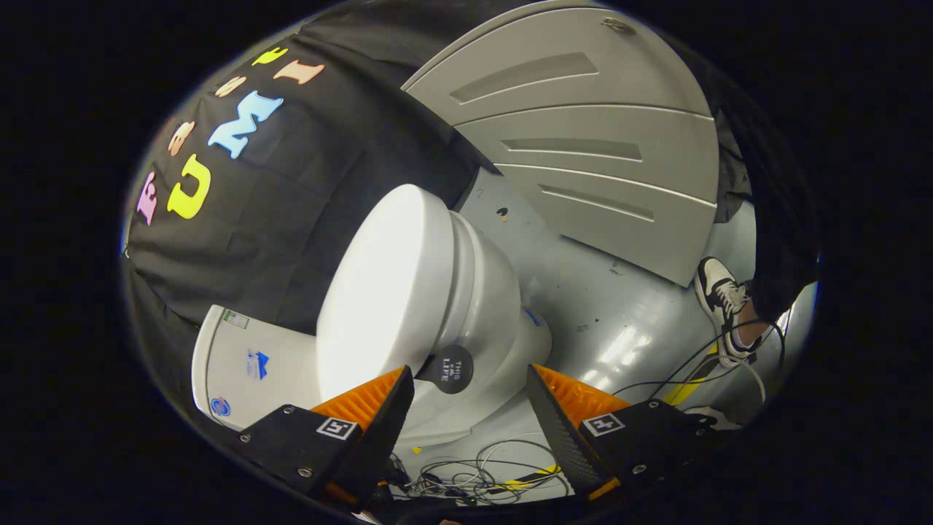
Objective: Open the toilet lid.
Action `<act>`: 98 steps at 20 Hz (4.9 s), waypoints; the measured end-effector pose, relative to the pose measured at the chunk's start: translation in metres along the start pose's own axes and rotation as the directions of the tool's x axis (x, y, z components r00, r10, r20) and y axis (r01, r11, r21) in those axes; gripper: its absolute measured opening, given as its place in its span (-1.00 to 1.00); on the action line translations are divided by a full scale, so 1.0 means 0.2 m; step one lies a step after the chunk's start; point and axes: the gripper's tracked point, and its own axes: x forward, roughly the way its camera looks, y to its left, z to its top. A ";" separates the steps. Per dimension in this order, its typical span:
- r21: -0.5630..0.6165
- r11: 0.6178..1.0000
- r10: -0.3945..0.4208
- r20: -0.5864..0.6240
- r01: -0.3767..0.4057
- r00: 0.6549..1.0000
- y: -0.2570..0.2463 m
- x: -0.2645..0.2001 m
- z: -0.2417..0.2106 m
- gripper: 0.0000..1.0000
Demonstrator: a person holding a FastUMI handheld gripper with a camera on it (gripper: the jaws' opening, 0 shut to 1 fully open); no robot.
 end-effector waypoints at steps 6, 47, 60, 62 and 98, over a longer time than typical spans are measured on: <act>0.088 0.993 0.083 -0.015 -0.082 0.996 0.08 0.13 -0.02 0.89; -0.066 0.998 -0.002 0.111 0.010 0.994 0.42 -0.09 0.12 -1.00; -0.336 0.931 -0.053 0.267 0.145 0.962 0.78 -0.31 0.14 -1.00; -0.351 0.922 -0.061 0.288 0.165 0.956 0.82 -0.34 0.14 -1.00; -0.712 0.600 0.059 0.496 0.366 0.867 1.68 -0.61 -0.25 -1.00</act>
